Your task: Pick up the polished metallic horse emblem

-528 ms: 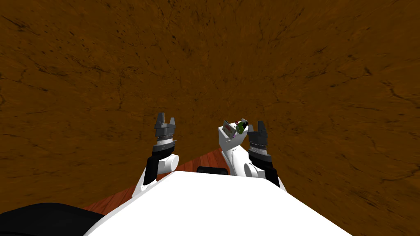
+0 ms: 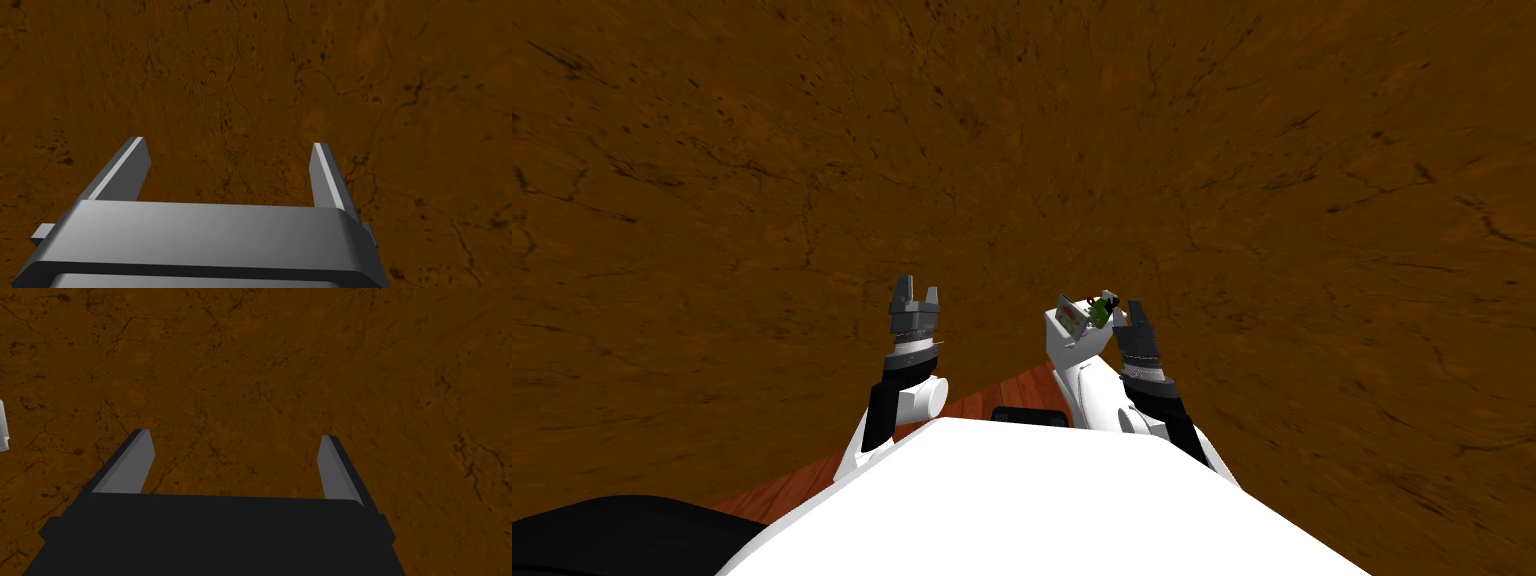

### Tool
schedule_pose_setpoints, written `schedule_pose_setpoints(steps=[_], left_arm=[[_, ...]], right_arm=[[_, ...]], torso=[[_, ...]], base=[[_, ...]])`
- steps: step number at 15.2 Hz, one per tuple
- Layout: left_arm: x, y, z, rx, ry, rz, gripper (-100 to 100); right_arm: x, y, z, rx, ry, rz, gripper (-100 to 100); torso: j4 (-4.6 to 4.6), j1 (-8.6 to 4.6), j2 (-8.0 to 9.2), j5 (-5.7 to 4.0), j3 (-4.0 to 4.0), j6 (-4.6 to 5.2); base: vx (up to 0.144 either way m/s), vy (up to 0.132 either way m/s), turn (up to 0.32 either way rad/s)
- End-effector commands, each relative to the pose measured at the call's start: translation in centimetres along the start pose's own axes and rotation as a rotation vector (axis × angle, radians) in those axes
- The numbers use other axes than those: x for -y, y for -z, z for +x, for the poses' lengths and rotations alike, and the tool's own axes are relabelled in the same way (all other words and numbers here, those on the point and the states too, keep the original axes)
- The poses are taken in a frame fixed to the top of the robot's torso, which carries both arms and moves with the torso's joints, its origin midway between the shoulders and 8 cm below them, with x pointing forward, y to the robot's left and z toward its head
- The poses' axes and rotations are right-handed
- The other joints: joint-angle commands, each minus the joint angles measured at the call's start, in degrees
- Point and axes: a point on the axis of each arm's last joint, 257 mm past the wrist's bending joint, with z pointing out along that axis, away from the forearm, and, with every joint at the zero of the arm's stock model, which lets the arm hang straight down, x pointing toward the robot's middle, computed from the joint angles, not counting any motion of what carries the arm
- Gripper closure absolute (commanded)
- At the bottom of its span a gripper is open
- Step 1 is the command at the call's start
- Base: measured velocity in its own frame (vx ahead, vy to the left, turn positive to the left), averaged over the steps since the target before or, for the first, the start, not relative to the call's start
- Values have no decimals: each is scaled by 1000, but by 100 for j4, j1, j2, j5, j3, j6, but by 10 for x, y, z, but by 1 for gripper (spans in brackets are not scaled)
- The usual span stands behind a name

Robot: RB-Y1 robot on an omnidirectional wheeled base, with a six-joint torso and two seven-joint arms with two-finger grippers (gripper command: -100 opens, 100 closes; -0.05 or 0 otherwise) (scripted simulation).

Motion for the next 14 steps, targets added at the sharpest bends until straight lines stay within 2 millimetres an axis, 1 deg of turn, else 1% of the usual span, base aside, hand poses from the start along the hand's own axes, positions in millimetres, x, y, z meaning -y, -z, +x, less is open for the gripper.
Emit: schedule_pose_setpoints(steps=[1, 2, 3, 4, 5, 6, 7, 8, 9, 11, 12, 13, 14], left_arm=[[0, 0, 0, 0, 0, 0, 0], [0, 0, 0, 0, 0, 0, 0], [0, 0, 0, 0, 0, 0, 0], [0, 0, 0, 0, 0, 0, 0], [0, 0, 0, 0, 0, 0, 0], [0, 0, 0, 0, 0, 0, 0], [0, 0, 0, 0, 0, 0, 0], [0, 0, 0, 0, 0, 0, 0], [0, 0, 0, 0, 0, 0, 0], [0, 0, 0, 0, 0, 0, 0], [0, 0, 0, 0, 0, 0, 0], [0, 0, 0, 0, 0, 0, 0], [0, 0, 0, 0, 0, 0, 0]], right_arm=[[6, 5, 6, -53, 33, 14, -100], [6, 5, 7, -64, 37, 12, -100], [12, 9, 10, -96, 60, 24, -100], [12, 9, 11, -110, 66, 23, -100], [18, 14, 14, -142, 90, 36, -100], [18, 14, 15, -158, 96, 34, -100], [24, 19, 17, -188, 120, 48, -100], [24, 20, 19, -207, 128, 46, -100], [30, 26, 20, -237, 152, 60, -100], [31, 26, 22, -257, 161, 57, -100], [37, 33, 24, -300, 191, 70, -100], [37, 33, 25, -309, 194, 69, -100], [44, 40, 26, -345, 222, 83, -100]], torso=[[0, 0, 0, 0, 0, 0], [0, 0, 0, 0, 0, 0], [0, 1, -1, 0, 0, 0], [0, 1, -2, 0, -1, 0], [-1, 1, -2, 0, -1, 0], [-1, 1, -3, 0, -2, 0], [-1, 1, -3, 0, -2, 0], [-1, 1, -3, 0, -2, 0], [-1, 1, -3, 0, -2, 0], [-1, 2, -4, 1, -2, 0], [-1, 2, -3, 0, -2, 0], [-1, 2, -3, 0, -2, 0], [-1, 1, -3, 0, -2, 0]], base=[[11, 7, 27], [13, 6, 27], [17, 8, 30], [17, 7, 25], [18, 7, 34], [17, 7, 31], [19, 9, 45], [17, 8, 30], [18, 10, 32], [16, 8, 21], [16, 8, 36], [17, 8, 36], [22, 10, 49]])
